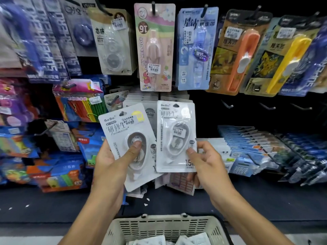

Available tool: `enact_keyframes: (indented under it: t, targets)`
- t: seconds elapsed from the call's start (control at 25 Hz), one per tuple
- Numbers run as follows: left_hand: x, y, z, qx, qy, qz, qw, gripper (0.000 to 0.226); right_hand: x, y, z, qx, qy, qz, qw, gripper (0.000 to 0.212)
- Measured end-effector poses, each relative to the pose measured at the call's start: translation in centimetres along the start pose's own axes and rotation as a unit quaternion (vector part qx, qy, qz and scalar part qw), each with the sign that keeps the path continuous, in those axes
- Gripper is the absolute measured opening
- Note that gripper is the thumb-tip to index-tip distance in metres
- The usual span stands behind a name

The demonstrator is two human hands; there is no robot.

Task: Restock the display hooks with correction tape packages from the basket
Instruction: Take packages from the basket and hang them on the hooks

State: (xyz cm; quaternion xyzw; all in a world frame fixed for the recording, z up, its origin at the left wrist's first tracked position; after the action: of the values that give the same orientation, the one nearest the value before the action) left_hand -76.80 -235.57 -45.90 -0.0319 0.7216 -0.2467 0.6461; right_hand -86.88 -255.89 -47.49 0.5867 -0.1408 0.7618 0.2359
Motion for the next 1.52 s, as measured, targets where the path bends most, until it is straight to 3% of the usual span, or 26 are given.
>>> enact_keyframes:
  t: [0.28, 0.4, 0.52, 0.64, 0.76, 0.88, 0.92, 1.04, 1.12, 1.24, 1.4, 1.52]
  targets:
    - [-4.6, -1.9, 2.4, 0.039, -0.096, 0.170, 0.980, 0.045, 0.6, 2.5, 2.3, -0.081, 0.016, -0.060, 0.995, 0.007]
    - [-3.6, -2.1, 3.8, 0.042, -0.077, 0.157, 0.984, 0.042, -1.3, 2.3, 3.2, -0.097, -0.066, 0.015, 0.993, 0.024]
    - [-2.0, -1.7, 4.5, 0.031, -0.045, 0.152, 0.987, 0.036, -3.0, 0.2, 3.2, -0.050, -0.149, 0.171, 0.973, 0.052]
    - [-1.7, -1.6, 5.0, 0.037, -0.040, 0.127, 0.990, 0.038, -2.4, -1.0, 3.3, 0.006, -0.091, 0.115, 0.989, 0.060]
    - [-0.6, -3.2, 4.4, 0.087, -0.026, 0.161, 0.983, 0.042, -1.3, -4.2, 2.8, 0.121, -0.023, 0.094, 0.988, 0.051]
    - [0.0, -4.7, 3.2, 0.120, -0.080, 0.296, 0.944, 0.039, -0.3, -4.4, 2.6, 0.088, -0.001, 0.137, 0.987, 0.038]
    - [-0.2, -4.6, 3.2, 0.098, -0.124, 0.381, 0.911, 0.045, -0.1, -3.6, 2.8, 0.060, 0.003, 0.142, 0.988, 0.037]
    - [-0.2, -4.4, 3.2, 0.014, -0.215, 0.631, 0.745, 0.070, 0.5, -0.8, 3.5, 0.007, 0.016, 0.073, 0.997, 0.029]
    - [0.4, -4.4, 3.1, -0.009, -0.229, 0.679, 0.698, 0.064, 0.5, 0.2, 3.4, -0.007, 0.020, 0.016, 1.000, 0.022]
    - [0.3, -4.5, 3.2, -0.022, -0.242, 0.687, 0.685, 0.051, 0.2, 0.8, 2.9, -0.024, 0.027, -0.021, 0.999, 0.015]
    - [1.0, -4.3, 4.2, 0.005, -0.211, 0.694, 0.688, 0.057, -1.2, 0.2, 5.9, -0.029, -0.017, -0.101, 0.994, 0.021]
    - [1.3, -4.1, 4.5, 0.010, -0.205, 0.701, 0.683, 0.058, -2.8, -0.8, 10.1, -0.050, -0.053, -0.145, 0.987, 0.049]
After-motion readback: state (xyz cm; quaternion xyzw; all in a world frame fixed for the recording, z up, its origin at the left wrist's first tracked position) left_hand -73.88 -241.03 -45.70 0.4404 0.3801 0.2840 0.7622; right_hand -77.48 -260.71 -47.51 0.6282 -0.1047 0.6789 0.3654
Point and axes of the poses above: each hand's wrist, its own z-axis towards the middle knuckle, its own y-axis out of the back of the hand, x = y × z, the point moved 7 cm from there along z, towards the middle knuckle, and after that the axes turned 12 degrees about y, right-handed, at the moved point
